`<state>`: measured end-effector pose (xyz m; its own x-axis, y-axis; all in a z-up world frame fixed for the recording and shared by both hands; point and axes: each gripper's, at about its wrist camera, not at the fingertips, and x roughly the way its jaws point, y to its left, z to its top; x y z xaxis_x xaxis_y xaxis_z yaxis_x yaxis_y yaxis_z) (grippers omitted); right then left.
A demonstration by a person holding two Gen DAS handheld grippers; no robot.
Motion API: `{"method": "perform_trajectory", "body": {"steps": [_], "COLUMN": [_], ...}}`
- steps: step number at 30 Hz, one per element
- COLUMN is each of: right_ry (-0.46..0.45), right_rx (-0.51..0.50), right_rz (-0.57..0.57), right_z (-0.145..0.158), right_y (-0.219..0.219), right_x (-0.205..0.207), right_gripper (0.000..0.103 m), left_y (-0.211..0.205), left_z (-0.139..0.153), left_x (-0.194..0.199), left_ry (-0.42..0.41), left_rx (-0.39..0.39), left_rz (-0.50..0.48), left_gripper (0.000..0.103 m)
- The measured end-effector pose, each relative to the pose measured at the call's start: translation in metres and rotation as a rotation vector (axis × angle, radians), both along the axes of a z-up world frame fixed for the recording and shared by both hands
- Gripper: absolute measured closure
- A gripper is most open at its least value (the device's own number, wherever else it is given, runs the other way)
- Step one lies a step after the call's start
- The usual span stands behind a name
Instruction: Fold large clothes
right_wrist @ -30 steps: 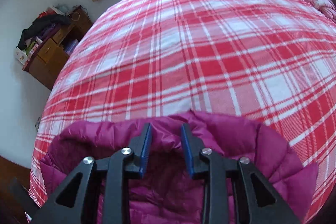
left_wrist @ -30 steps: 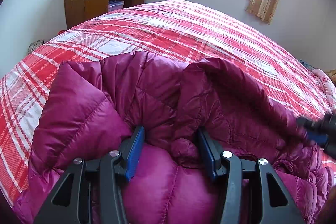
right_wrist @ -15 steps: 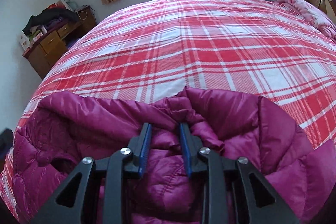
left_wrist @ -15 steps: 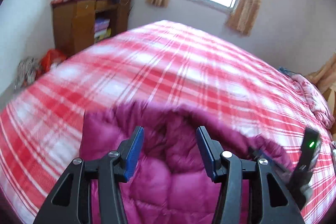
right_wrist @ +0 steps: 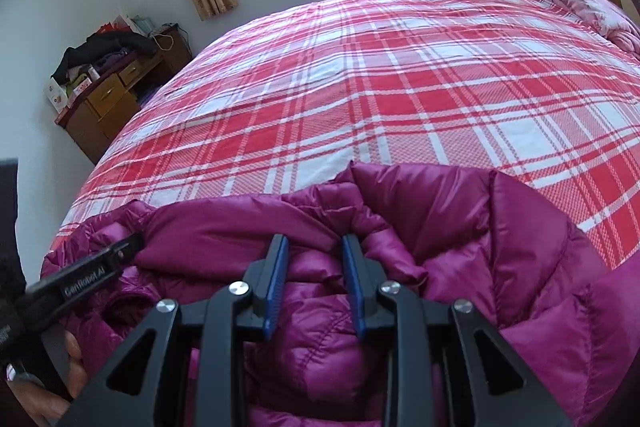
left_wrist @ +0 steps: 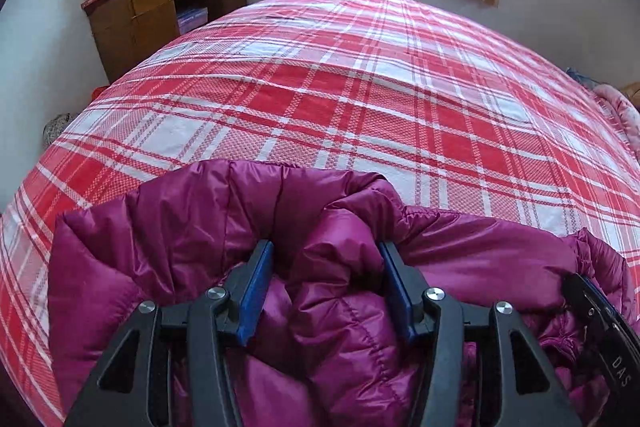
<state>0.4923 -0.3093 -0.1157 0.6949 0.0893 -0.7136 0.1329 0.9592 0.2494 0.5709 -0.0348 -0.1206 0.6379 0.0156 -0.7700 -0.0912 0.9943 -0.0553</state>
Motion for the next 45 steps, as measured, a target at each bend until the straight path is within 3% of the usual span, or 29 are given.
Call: {"method": "perform_trajectory", "body": {"steps": [8,12,14,24,28,30,31,32,34,39,45], "right_ry": [0.045,0.093,0.07,0.038,0.067,-0.008,-0.063,-0.104,-0.172,-0.232,-0.215], "right_rx": [-0.007,-0.165,-0.22,-0.296,-0.254,-0.187,-0.161,-0.152,-0.153,-0.188,-0.215], "right_rz": [0.013,0.013,0.034,0.021,0.063,0.064,0.063,0.062,0.054,0.093,0.108], "right_z": [0.003,0.011,0.005,0.002,0.011,0.036,0.051,0.065,0.091,0.125,0.122], "right_y": [-0.001,0.006,0.011,0.021,0.016,0.009,0.005,0.002,-0.004,-0.018,-0.042], "right_x": [0.006,-0.002,-0.009,-0.01,-0.013,-0.038,-0.057,-0.073,-0.116,-0.227,-0.344], "right_gripper": [0.072,0.072,0.072,0.072,0.066,0.065,0.059,0.041,0.026,0.025,0.025], "left_y": [-0.009,-0.008,-0.007,-0.012,-0.003,0.009,0.018,0.029,0.048,0.105,0.173], "left_z": [-0.003,-0.003,-0.003,-0.002,0.012,0.031,0.045,0.06,0.082,0.12,0.125], "left_x": [0.005,0.006,0.007,0.006,0.0,-0.018,-0.034,-0.053,-0.088,-0.206,-0.332], "left_ry": [-0.01,-0.013,-0.015,-0.013,0.041,0.02,-0.021,-0.064,-0.117,-0.192,-0.216], "left_rx": [0.059,0.055,0.047,0.066,0.013,-0.056,-0.09,-0.107,-0.115,-0.107,-0.121], "left_rz": [0.003,0.002,0.001,-0.002,-0.057,-0.1,-0.124,-0.144,-0.174,-0.285,-0.293], "left_gripper": [0.043,0.043,0.043,0.043,0.043,0.043,0.043,0.043,0.043,0.043,0.041]}}
